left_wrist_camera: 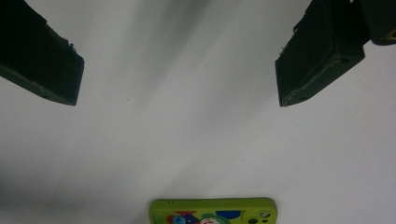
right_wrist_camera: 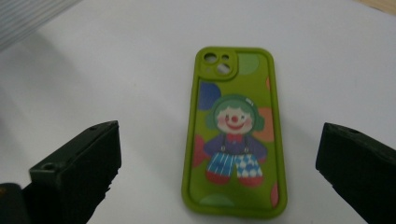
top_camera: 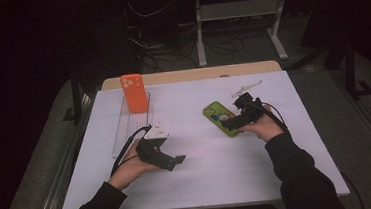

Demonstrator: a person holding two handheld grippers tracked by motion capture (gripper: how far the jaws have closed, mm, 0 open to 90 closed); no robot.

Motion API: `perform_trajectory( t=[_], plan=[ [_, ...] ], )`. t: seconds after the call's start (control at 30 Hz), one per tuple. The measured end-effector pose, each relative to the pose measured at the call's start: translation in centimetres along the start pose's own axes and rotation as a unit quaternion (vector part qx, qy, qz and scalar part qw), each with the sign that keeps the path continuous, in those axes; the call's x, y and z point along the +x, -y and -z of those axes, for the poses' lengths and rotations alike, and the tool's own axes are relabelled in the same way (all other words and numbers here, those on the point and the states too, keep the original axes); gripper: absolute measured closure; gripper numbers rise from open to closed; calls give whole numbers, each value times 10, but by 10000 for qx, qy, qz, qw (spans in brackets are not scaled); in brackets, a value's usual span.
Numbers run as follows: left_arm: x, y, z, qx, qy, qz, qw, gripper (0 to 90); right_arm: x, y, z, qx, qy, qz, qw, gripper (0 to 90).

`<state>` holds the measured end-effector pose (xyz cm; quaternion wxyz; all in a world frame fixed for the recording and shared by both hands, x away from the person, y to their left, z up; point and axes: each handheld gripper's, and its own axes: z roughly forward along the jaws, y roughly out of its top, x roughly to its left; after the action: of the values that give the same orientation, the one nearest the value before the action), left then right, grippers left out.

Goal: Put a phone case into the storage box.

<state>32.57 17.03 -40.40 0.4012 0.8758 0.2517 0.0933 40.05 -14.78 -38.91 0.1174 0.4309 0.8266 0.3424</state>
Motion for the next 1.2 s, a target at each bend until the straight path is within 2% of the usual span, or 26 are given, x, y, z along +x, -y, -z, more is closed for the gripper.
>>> perform_trajectory(
  t=[0.2, 0.57, 0.67, 0.7, 0.83, 0.87, 1.0, 1.2],
  plan=[
    [0, 0, 0, -5, 15, 35, 10000, 6, -8, -14, -16, 146, 91, -85, 9998, 0],
    [0, 0, 0, -8, 13, 38, 10000, 6, -18, -24, -19, 123, 79, -227, 9996, 0],
    [0, 0, 0, 31, 4, 8, 10000, 6, -21, -21, -26, 262, 133, -152, 9995, 0],
    [0, 0, 0, 30, 6, 12, 10000, 6, -21, -19, -29, 356, 114, -231, 9990, 0],
    [0, 0, 0, -14, 13, 62, 10000, 6, -22, -12, -41, 639, 97, -250, 9976, 0],
    [0, 0, 0, 18, 12, 22, 10000, 6, -22, -11, -44, 696, 100, -214, 9973, 0],
    [0, 0, 0, -22, 16, 72, 10000, 6, -19, -5, -53, 965, 26, -134, 9952, 0],
    [0, 0, 0, 7, 7, 32, 10000, 6, -16, -1, -60, 1242, 39, 30, 9922, 46]
  ],
)
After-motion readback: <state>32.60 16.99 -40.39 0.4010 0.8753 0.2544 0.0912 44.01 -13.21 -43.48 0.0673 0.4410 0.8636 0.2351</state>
